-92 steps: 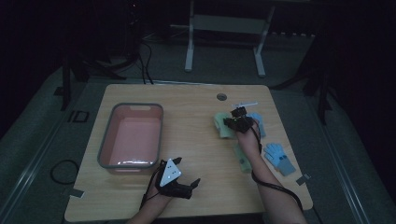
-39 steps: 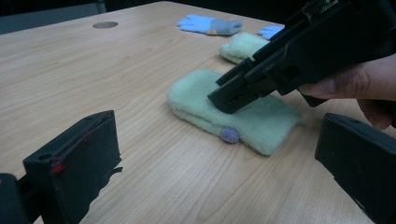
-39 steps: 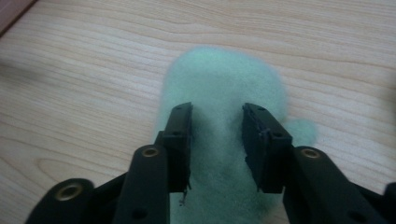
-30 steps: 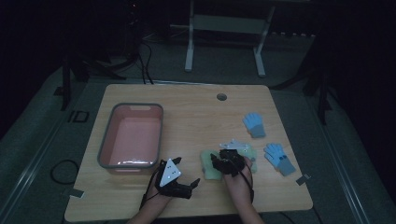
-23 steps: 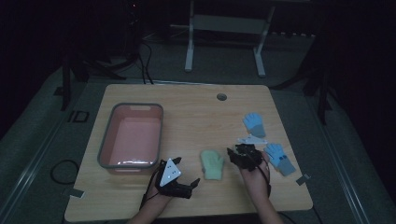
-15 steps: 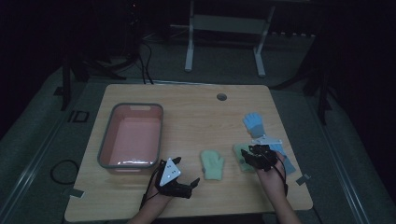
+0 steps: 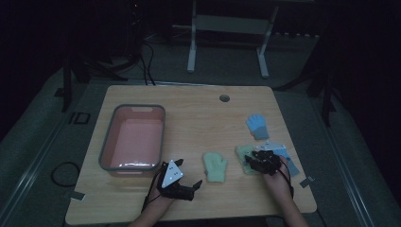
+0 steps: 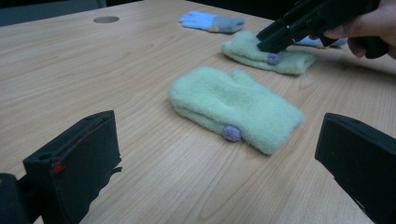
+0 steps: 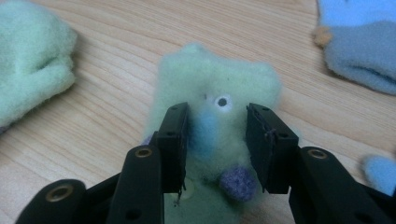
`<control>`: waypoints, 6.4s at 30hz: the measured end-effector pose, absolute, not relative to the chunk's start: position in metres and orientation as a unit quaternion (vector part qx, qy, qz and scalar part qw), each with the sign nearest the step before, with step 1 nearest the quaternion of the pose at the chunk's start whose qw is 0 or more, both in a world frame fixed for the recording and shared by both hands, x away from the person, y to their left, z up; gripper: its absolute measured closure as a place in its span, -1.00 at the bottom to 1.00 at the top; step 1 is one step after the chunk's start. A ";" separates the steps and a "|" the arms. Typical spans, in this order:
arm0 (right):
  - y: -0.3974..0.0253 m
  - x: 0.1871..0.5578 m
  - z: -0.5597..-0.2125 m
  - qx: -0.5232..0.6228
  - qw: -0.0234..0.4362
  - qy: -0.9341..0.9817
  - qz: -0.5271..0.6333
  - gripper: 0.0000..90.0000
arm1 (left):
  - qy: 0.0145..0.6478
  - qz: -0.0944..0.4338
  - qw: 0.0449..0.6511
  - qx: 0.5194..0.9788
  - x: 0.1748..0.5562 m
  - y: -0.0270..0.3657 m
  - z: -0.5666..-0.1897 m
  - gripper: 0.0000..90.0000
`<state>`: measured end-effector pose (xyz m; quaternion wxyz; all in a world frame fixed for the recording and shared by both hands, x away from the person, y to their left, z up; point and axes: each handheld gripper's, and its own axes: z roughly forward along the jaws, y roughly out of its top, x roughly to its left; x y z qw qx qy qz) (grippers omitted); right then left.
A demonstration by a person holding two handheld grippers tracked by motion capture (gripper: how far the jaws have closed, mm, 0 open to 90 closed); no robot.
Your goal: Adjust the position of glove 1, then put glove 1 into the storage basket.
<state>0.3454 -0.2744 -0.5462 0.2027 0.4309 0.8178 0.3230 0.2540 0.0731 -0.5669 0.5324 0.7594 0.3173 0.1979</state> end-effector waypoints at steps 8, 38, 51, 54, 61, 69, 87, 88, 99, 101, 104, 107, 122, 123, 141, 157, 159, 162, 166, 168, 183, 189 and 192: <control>-0.275 0.339 -0.553 0.436 0.215 0.804 0.343 0.45 | 0.319 0.203 0.533 0.757 0.253 0.073 -0.567 -1.00; -0.164 0.292 -0.456 0.465 0.231 0.772 0.366 0.90 | 0.318 0.209 0.532 0.757 0.252 0.072 -0.567 -1.00; -0.137 0.294 -0.492 0.471 0.217 0.786 0.336 0.90 | 0.316 0.208 0.532 0.758 0.252 0.072 -0.567 -1.00; -0.137 0.296 -0.497 0.476 0.216 0.786 0.331 0.90 | 0.316 0.207 0.532 0.757 0.252 0.072 -0.567 -1.00; -0.133 0.299 -0.515 0.481 0.201 0.791 0.320 0.89 | 0.316 0.206 0.532 0.758 0.252 0.072 -0.567 -0.99; -0.137 0.300 -0.530 0.482 0.193 0.797 0.310 0.87 | 0.316 0.206 0.530 0.759 0.252 0.072 -0.567 -1.00; -0.158 0.306 -0.514 0.427 0.165 0.819 0.346 -0.15 | 0.303 0.219 0.525 0.765 0.247 0.068 -0.567 -1.00; -0.160 0.307 -0.513 0.424 0.159 0.820 0.351 -0.25 | 0.301 0.223 0.522 0.766 0.246 0.067 -0.567 -1.00; -0.185 0.320 -0.504 0.383 0.110 0.822 0.407 -0.65 | 0.324 0.176 0.496 0.786 0.246 0.063 -0.563 -0.94; -0.188 0.322 -0.504 0.362 0.130 0.826 0.411 -0.65 | 0.327 0.174 0.495 0.786 0.246 0.064 -0.563 -0.94; -0.192 0.325 -0.504 0.349 0.134 0.828 0.418 -0.67 | 0.328 0.159 0.495 0.789 0.246 0.066 -0.561 -0.94; -0.195 0.327 -0.504 0.355 0.123 0.834 0.405 -0.67 | 0.325 0.149 0.491 0.794 0.246 0.065 -0.560 -0.94; -0.209 0.333 -0.505 0.347 0.083 0.836 0.418 -0.74 | 0.282 0.123 0.474 0.825 0.243 0.055 -0.557 -0.93; -0.210 0.333 -0.505 0.344 0.081 0.838 0.416 -0.74 | 0.277 0.123 0.475 0.826 0.243 0.055 -0.556 -0.93; -0.208 0.356 -0.504 0.331 0.070 0.843 0.419 -0.22 | 0.220 0.104 0.479 0.843 0.252 0.031 -0.552 -0.73; -0.191 0.388 -0.533 0.348 0.004 0.850 0.396 -0.21 | 0.109 0.157 0.422 0.886 0.275 0.001 -0.557 -0.14; -0.189 0.389 -0.537 0.350 -0.004 0.851 0.392 -0.21 | 0.109 0.164 0.414 0.889 0.278 0.001 -0.559 -0.07; -0.188 0.391 -0.541 0.354 -0.019 0.849 0.392 -0.19 | 0.108 0.167 0.406 0.892 0.281 0.001 -0.562 0.00; -0.187 0.391 -0.547 0.360 -0.045 0.848 0.386 -0.10 | 0.097 0.182 0.387 0.899 0.281 -0.004 -0.565 0.01; -0.186 0.390 -0.548 0.363 -0.051 0.848 0.382 -0.03 | 0.100 0.189 0.382 0.899 0.280 -0.006 -0.565 0.04; -0.184 0.387 -0.543 0.363 -0.080 0.840 0.395 0.52 | 0.113 0.180 0.374 0.903 0.288 -0.003 -0.556 0.59; -0.183 0.387 -0.537 0.367 -0.072 0.837 0.398 0.55 | 0.114 0.179 0.365 0.907 0.290 -0.001 -0.549 0.61; -0.181 0.386 -0.530 0.363 -0.064 0.838 0.402 0.56 | 0.112 0.182 0.364 0.907 0.290 0.001 -0.541 0.62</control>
